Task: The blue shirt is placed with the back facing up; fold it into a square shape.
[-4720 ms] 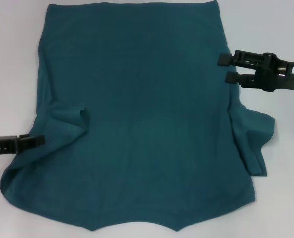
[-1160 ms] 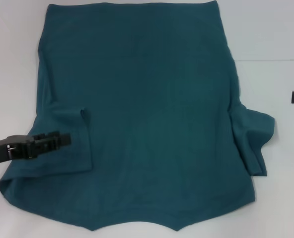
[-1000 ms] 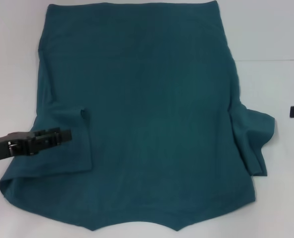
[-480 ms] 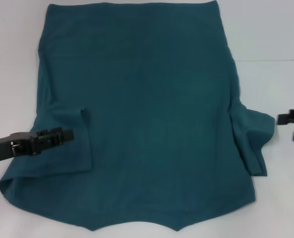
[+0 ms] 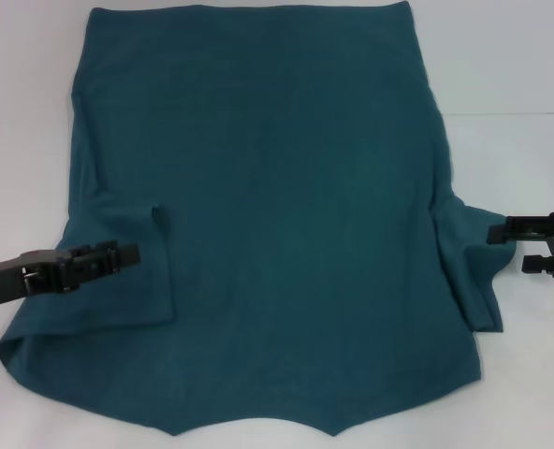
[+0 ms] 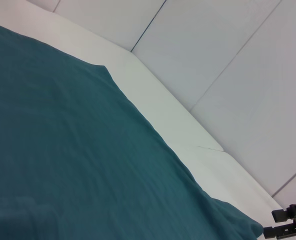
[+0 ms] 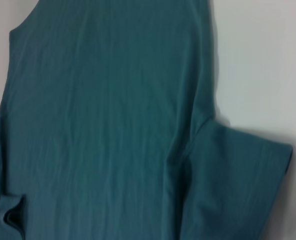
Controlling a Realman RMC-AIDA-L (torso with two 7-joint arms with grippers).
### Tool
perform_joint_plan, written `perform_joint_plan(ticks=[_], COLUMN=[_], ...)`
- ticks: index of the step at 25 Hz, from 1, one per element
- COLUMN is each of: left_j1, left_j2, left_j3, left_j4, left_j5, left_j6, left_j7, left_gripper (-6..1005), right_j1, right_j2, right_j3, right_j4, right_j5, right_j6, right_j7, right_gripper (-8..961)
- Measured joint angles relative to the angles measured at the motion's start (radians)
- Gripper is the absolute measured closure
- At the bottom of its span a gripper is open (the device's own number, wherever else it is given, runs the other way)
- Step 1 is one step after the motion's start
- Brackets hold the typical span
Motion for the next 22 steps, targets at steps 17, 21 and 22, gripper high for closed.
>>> perform_joint_plan(ticks=[17, 21, 22], left_j1=[0.000, 0.000, 0.001], left_j2=[0.000, 0.000, 0.000], left_j3=[0.000, 0.000, 0.000], left_j4=[-0.001, -0.001, -0.001], left_j5=[0.000, 0.000, 0.000], left_j6=[-0.018, -0.030, -0.031], left_j7=[0.000, 0.000, 0.000], left_gripper=[488, 489, 489], right_j1=[0.027, 0.028, 0.028], right_j2=[0.051, 0.051, 0.050], right_j3=[-0.016, -0.051, -0.055], right_j4=[0.001, -0.006, -0.008], right_j5=[0.003, 0.003, 0.002], right_j6=[0.105, 0.085, 0.079], right_j7=[-0.024, -0.023, -0.021], right_gripper=[31, 39, 41])
